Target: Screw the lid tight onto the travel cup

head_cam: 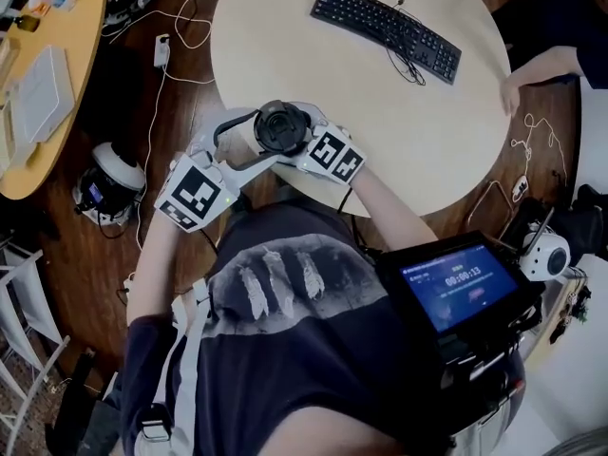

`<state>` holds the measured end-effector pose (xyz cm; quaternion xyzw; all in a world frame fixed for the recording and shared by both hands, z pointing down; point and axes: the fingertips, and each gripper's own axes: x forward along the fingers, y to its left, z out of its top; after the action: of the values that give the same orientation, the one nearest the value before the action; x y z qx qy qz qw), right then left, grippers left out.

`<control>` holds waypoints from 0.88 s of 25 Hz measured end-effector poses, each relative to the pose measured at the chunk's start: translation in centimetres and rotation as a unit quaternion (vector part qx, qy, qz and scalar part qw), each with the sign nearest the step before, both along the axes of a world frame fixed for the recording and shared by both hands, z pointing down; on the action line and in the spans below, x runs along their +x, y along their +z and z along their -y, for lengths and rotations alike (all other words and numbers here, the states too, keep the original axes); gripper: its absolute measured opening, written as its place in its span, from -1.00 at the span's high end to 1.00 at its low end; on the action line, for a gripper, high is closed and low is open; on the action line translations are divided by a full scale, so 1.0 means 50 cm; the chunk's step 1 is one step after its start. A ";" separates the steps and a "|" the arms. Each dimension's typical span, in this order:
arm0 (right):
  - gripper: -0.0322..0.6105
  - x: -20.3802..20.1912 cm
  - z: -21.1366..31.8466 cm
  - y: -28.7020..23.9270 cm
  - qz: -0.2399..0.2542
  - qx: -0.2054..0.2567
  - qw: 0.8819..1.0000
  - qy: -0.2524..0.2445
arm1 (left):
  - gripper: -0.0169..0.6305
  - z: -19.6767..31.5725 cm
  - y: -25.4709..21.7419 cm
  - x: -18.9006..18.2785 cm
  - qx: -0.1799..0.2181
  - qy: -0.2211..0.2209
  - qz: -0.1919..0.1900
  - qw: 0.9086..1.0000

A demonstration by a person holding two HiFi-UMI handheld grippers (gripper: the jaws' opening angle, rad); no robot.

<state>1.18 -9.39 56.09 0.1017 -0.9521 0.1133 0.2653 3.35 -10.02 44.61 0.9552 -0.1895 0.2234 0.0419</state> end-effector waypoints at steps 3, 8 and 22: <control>-0.40 0.001 0.000 0.001 -0.003 0.003 1.000 0.003 | 0.01 -0.002 0.001 -0.001 -0.012 -0.025 -0.021 0.999; -0.40 0.004 -0.007 0.006 -0.004 0.002 1.000 -0.001 | 0.11 -0.017 0.008 0.002 -0.024 -0.112 -0.040 0.993; -0.40 0.011 0.004 0.002 -0.005 0.002 1.000 0.002 | 0.08 -0.015 -0.026 -0.049 -0.013 -0.075 -0.001 0.997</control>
<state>1.71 -9.59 56.19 0.1047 -0.9509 0.1113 0.2693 0.90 -9.29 43.29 0.9379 -0.2574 0.2214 0.0715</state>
